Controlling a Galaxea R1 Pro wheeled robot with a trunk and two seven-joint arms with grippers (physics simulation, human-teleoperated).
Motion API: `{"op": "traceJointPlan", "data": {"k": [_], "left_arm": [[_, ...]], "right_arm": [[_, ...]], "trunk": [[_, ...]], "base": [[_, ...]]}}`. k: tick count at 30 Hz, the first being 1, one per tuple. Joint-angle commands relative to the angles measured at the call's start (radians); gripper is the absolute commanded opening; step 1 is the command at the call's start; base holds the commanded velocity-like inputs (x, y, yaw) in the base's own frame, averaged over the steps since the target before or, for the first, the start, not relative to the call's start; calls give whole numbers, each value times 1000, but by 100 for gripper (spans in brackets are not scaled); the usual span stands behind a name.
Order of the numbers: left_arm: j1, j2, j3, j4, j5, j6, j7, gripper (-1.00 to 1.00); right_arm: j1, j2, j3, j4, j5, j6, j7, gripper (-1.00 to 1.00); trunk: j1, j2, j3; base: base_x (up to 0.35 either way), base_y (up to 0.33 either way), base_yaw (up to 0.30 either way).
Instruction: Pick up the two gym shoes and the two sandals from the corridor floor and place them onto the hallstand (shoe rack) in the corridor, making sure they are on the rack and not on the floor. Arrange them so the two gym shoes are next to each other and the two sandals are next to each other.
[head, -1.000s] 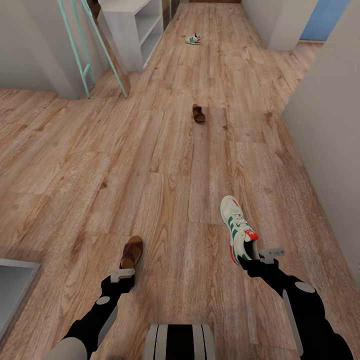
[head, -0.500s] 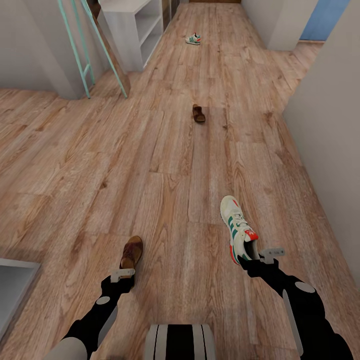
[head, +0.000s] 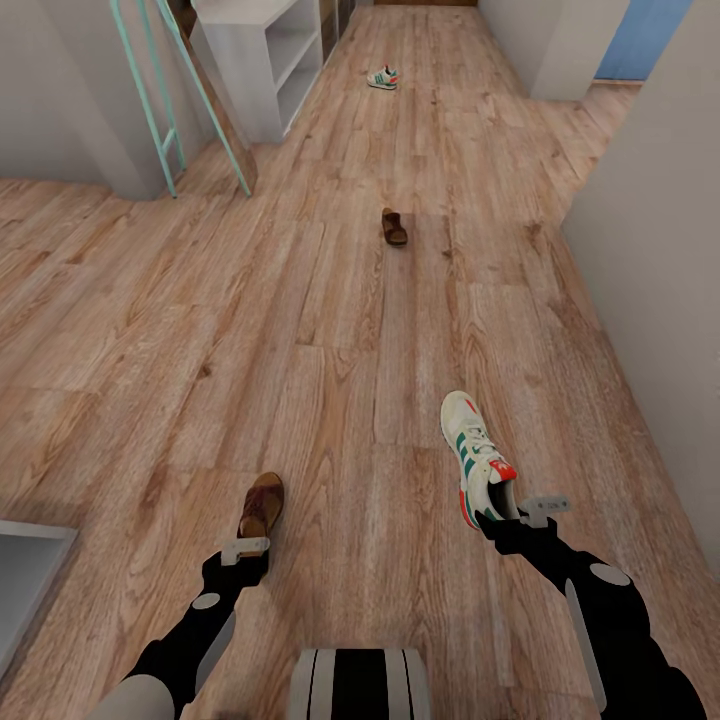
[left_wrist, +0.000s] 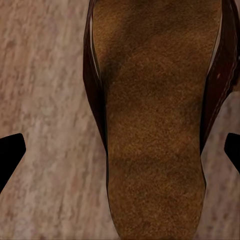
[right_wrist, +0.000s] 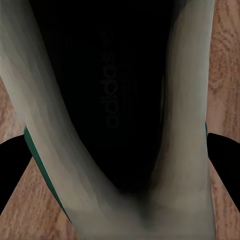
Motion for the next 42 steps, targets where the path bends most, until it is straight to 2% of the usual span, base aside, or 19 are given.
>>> {"op": "traceJointPlan", "data": {"k": [1,11,21,42], "left_arm": [[0,0,-3,1,3,-3,5,100],[0,1,-2,5,3,-4,5,100],[0,2,-2,6,3,-5,5,100],[0,5,-3,-2,3,-5,5,100]], "right_arm": [[-1,1,-3,-1,10,3,10,-100],[-1,1,-3,-1,10,3,10,-100],[-1,1,-3,-1,10,3,10,-100],[-1,1,-3,-1,10,3,9,-100]], "trunk": [[0,0,-1],[0,0,-1],[4,-3,-39],[4,-3,-51]], "base": [[0,0,-3],[0,0,-9],[0,0,-204],[0,0,-1]]}}
